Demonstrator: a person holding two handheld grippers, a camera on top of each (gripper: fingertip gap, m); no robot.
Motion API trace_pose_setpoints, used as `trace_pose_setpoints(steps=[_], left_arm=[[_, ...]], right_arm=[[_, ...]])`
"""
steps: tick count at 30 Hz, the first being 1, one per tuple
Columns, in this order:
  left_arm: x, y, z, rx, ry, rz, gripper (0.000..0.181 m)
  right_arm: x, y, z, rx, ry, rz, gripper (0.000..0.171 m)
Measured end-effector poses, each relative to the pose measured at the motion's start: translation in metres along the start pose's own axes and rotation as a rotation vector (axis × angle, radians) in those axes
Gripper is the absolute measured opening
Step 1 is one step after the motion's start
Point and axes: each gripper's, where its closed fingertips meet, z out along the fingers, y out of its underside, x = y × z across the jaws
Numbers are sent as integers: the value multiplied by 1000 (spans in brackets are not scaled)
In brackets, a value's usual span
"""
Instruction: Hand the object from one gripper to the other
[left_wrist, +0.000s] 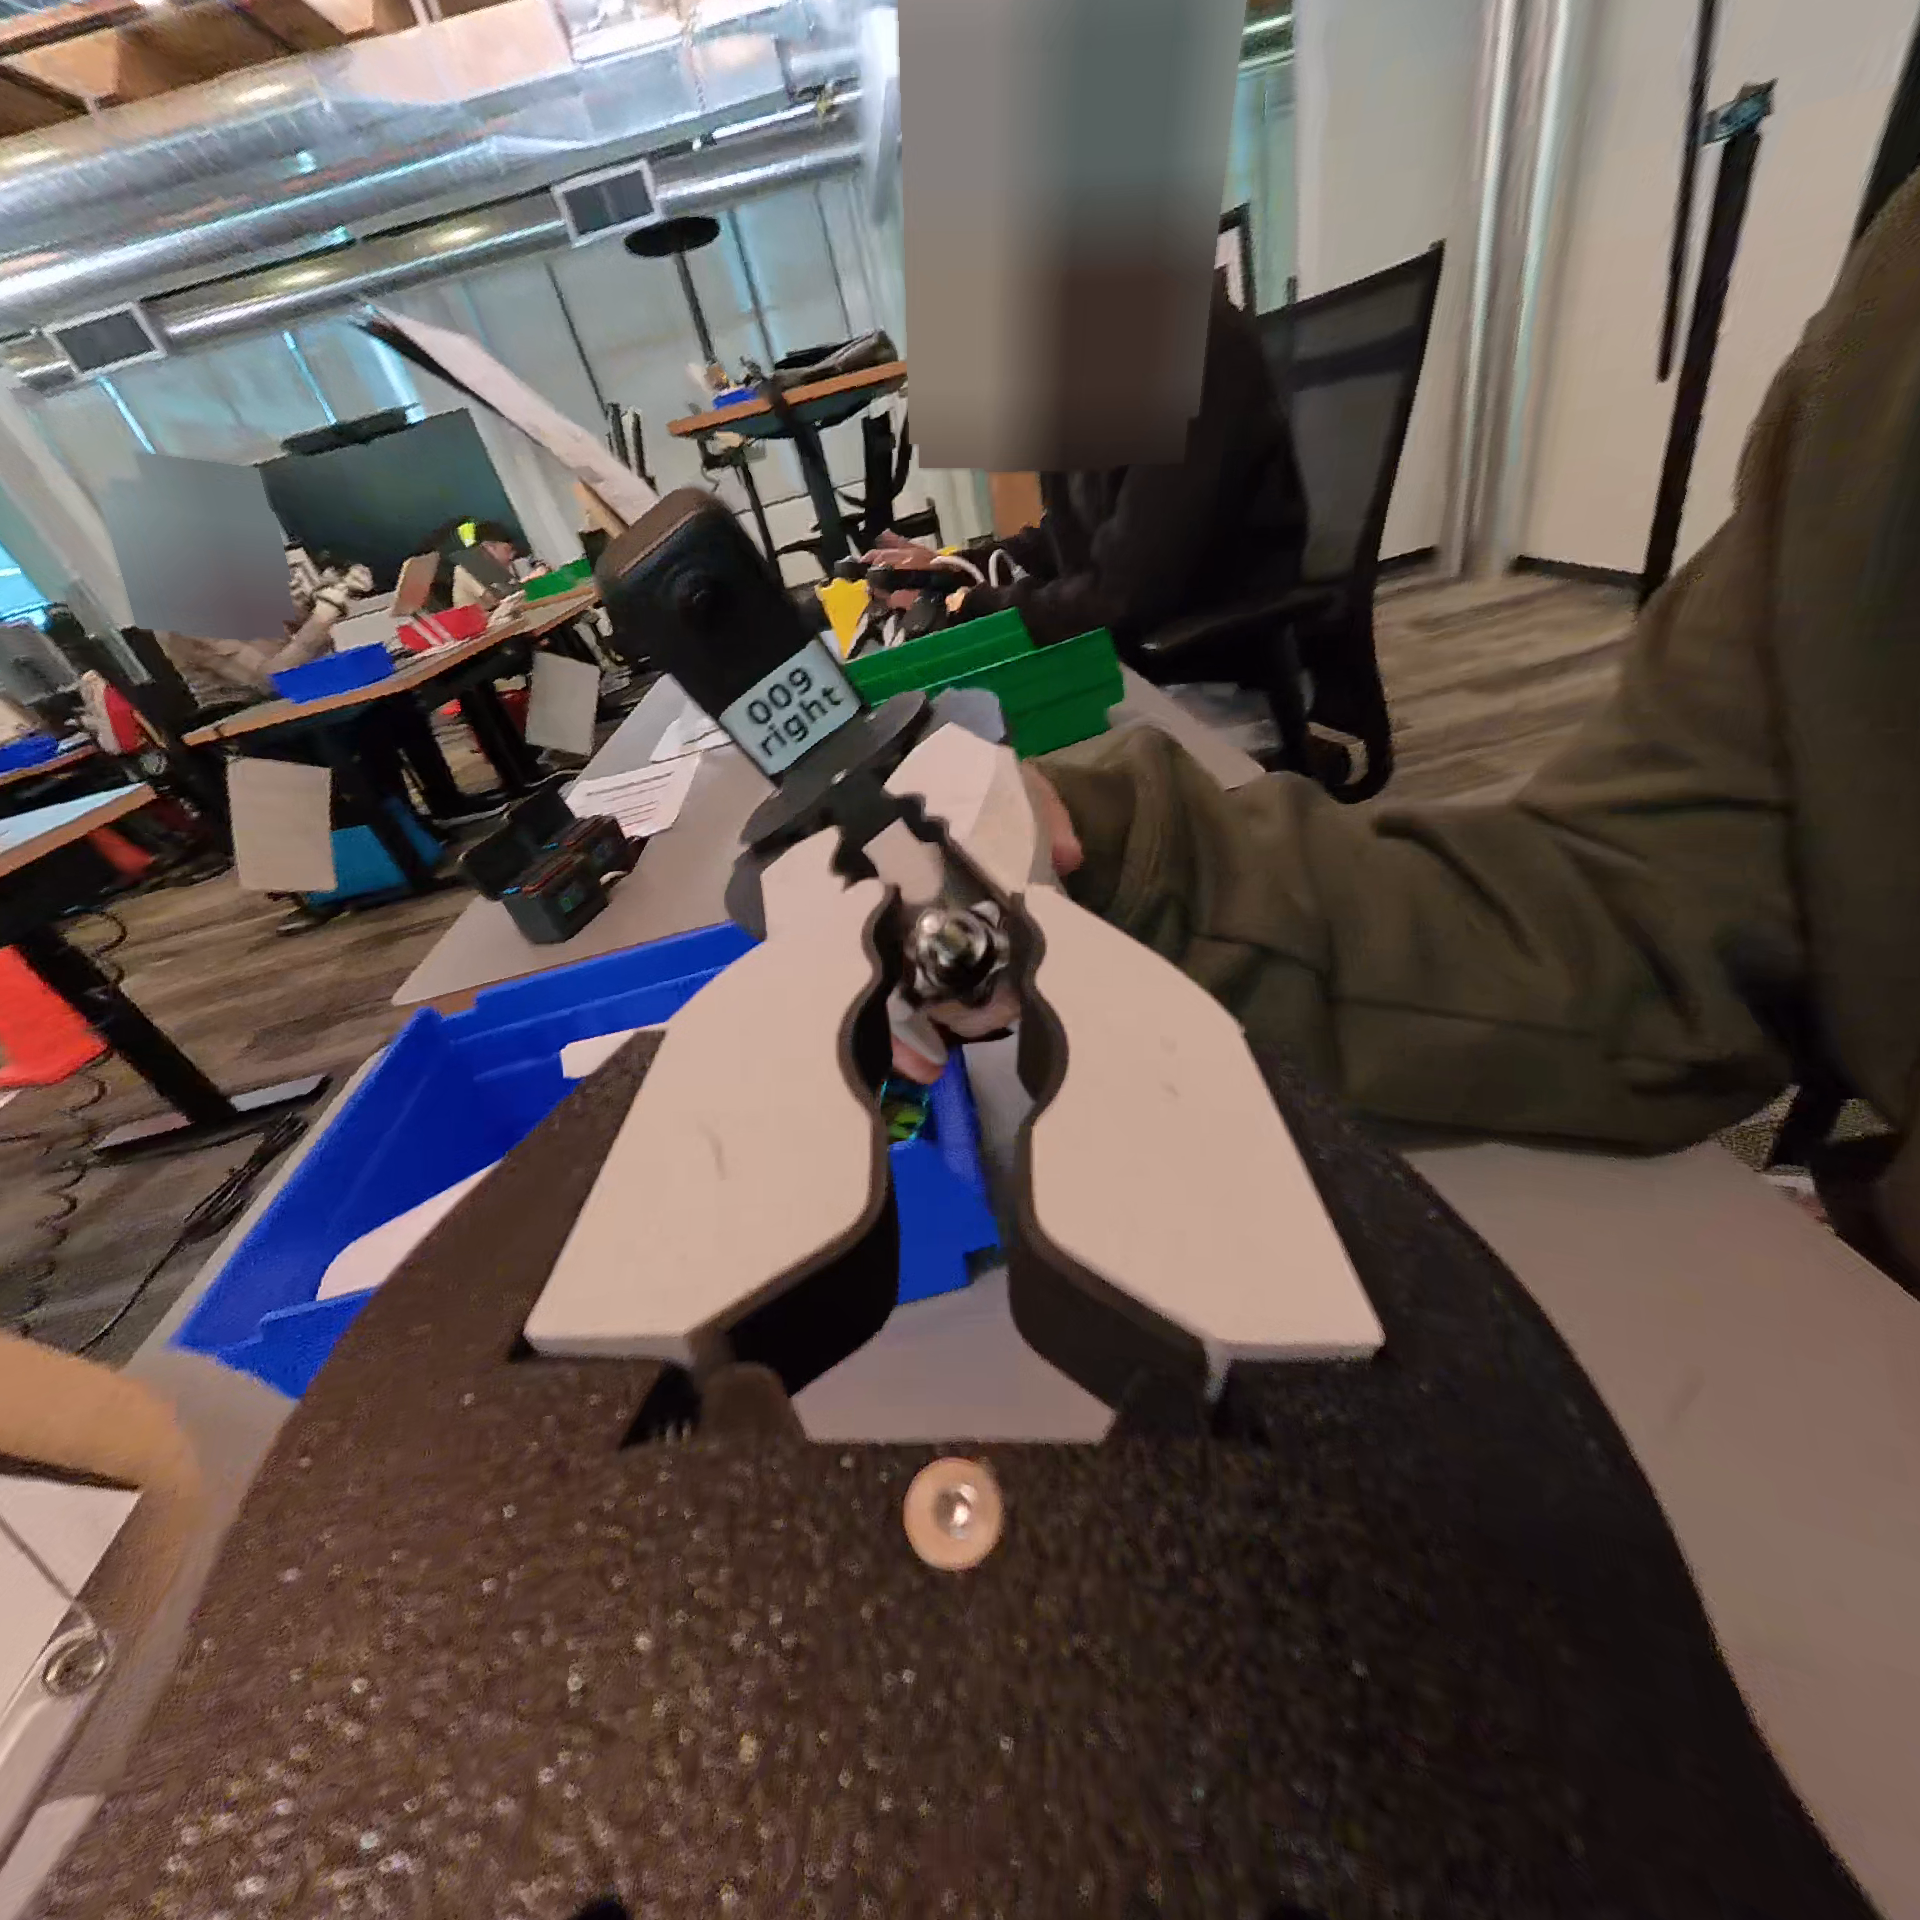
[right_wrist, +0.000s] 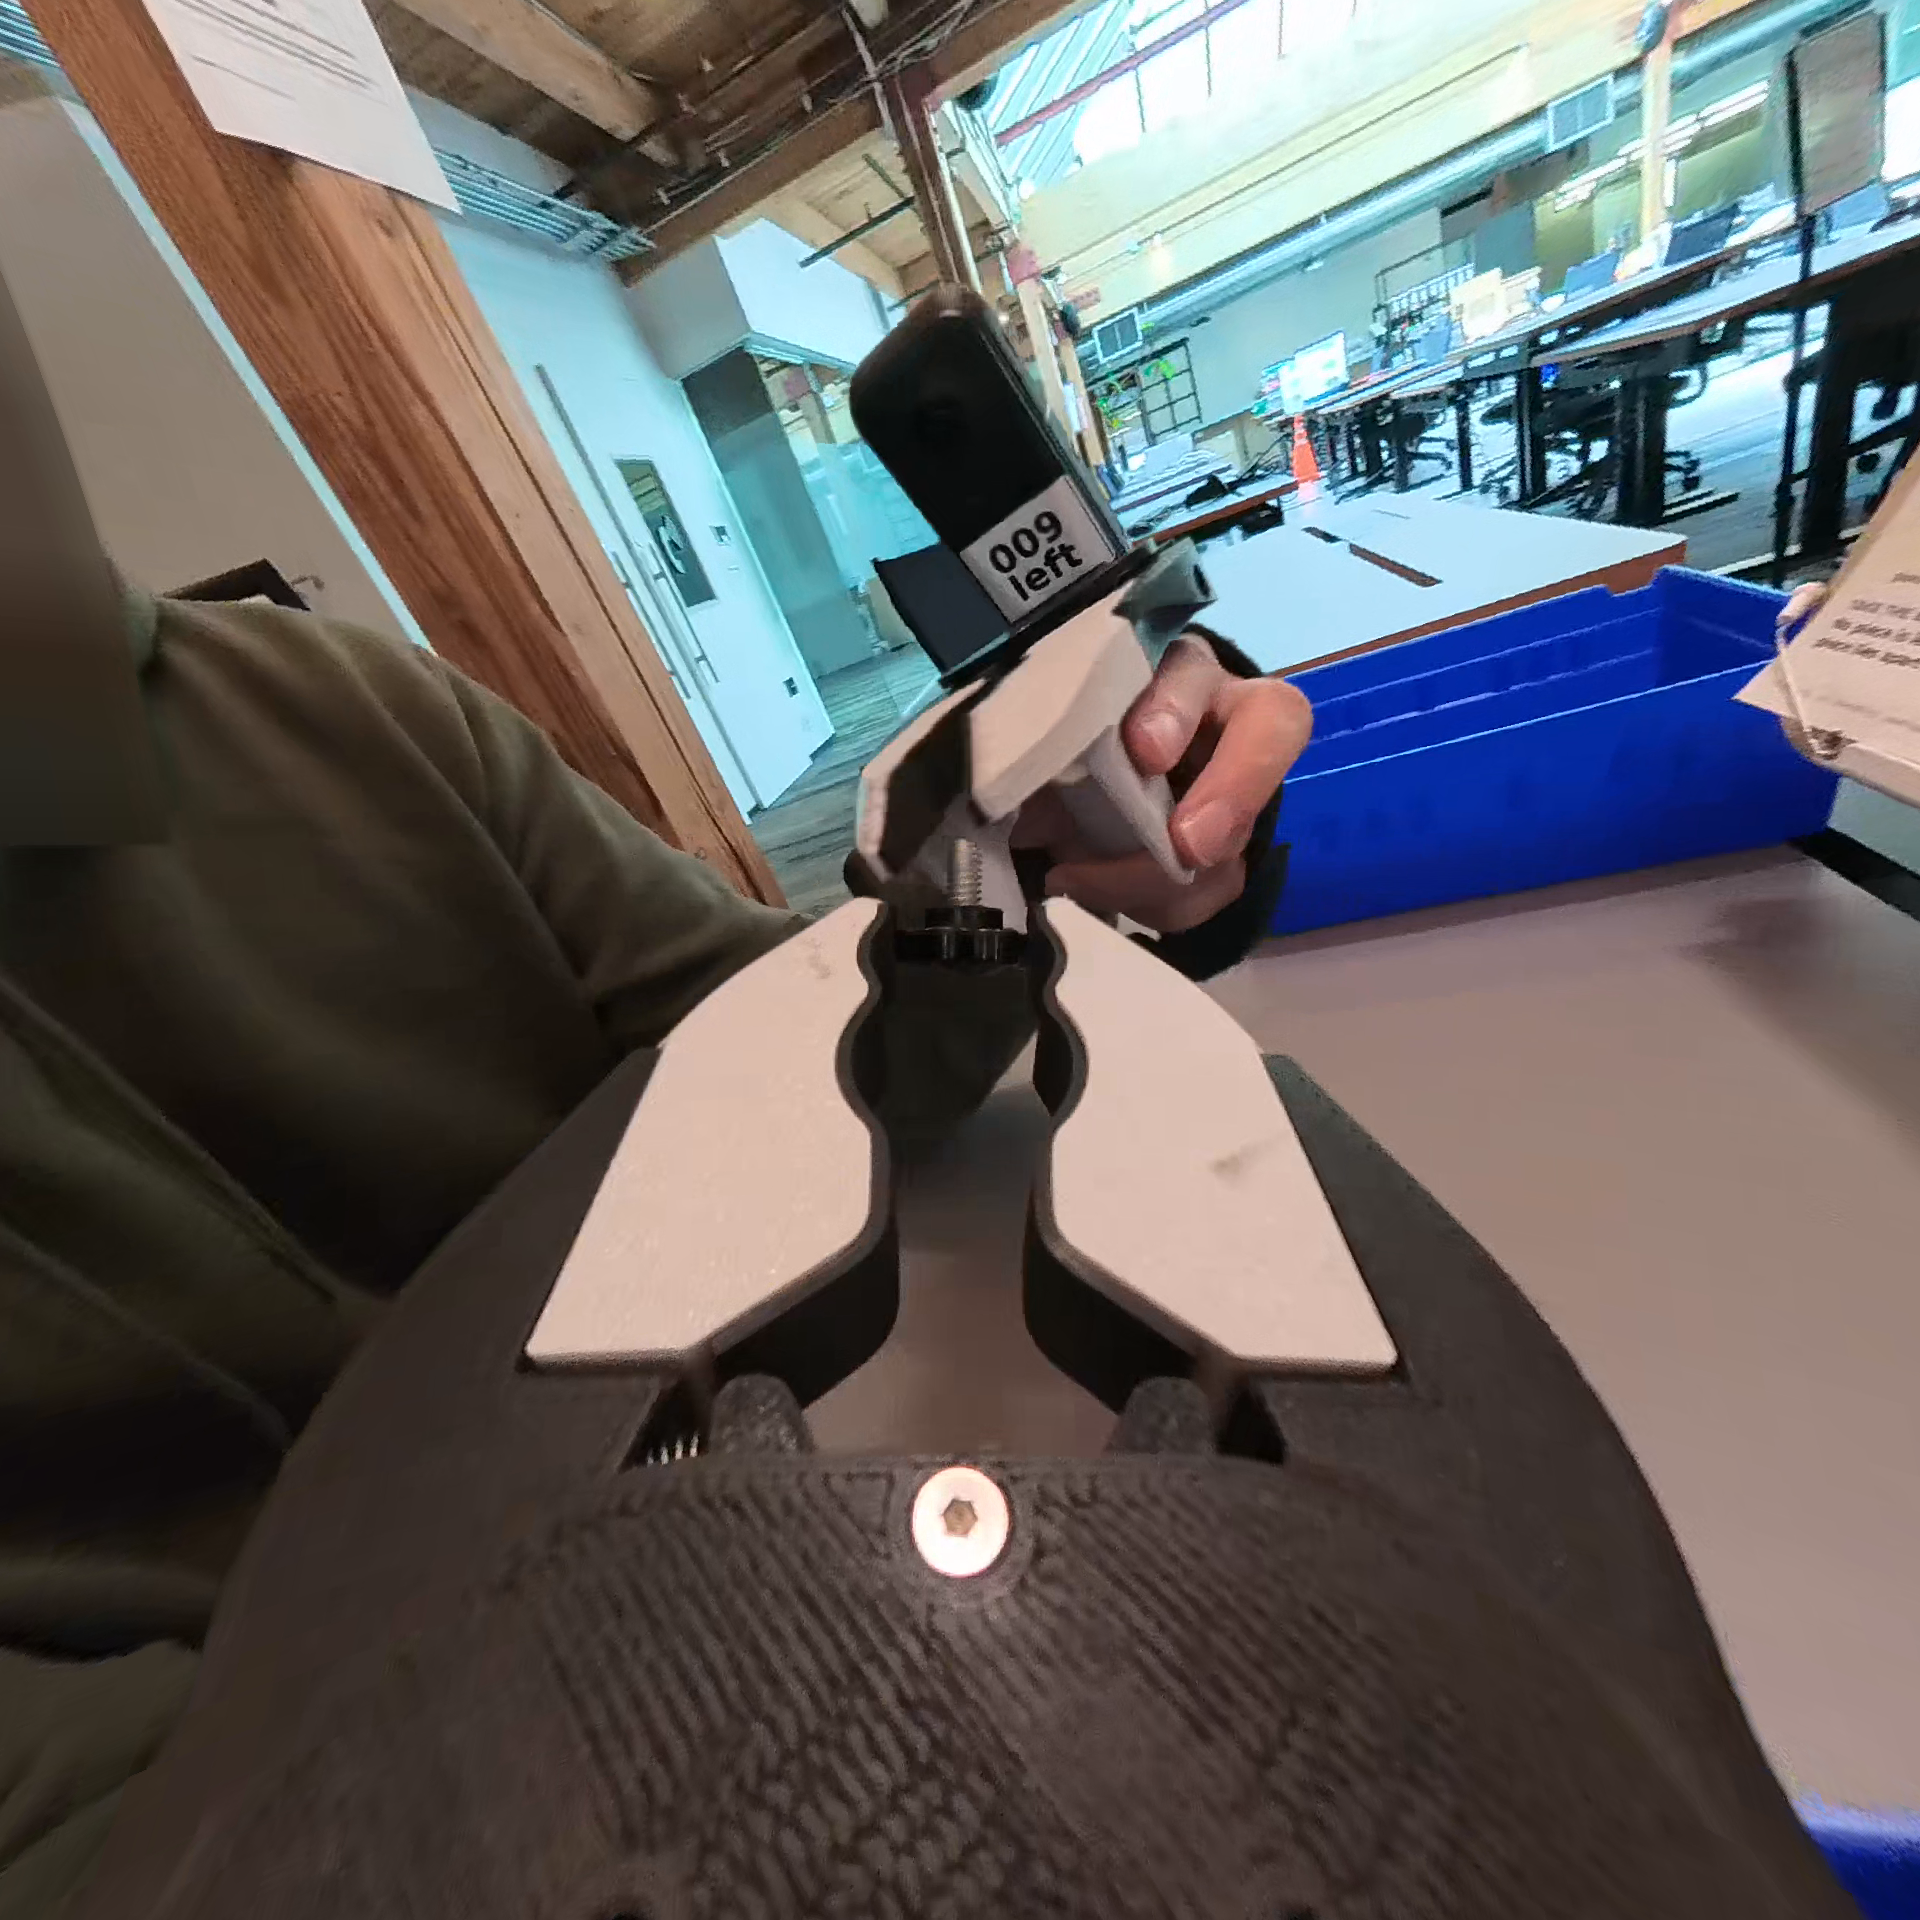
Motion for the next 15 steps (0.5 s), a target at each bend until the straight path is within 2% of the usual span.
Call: trace_pose_setpoints(steps=[4,9,15], left_arm=[[2,4,-1,-26,18,-14,14],[6,-3,-3,23,55,-30,6],[-12,1,-5,-21,-56,-107,5]], right_arm=[[-6,-2,6,24,-65,10,24],[-11,-3,11,11,-73,-8,24],[7,-11,6,17,146,-186,24]])
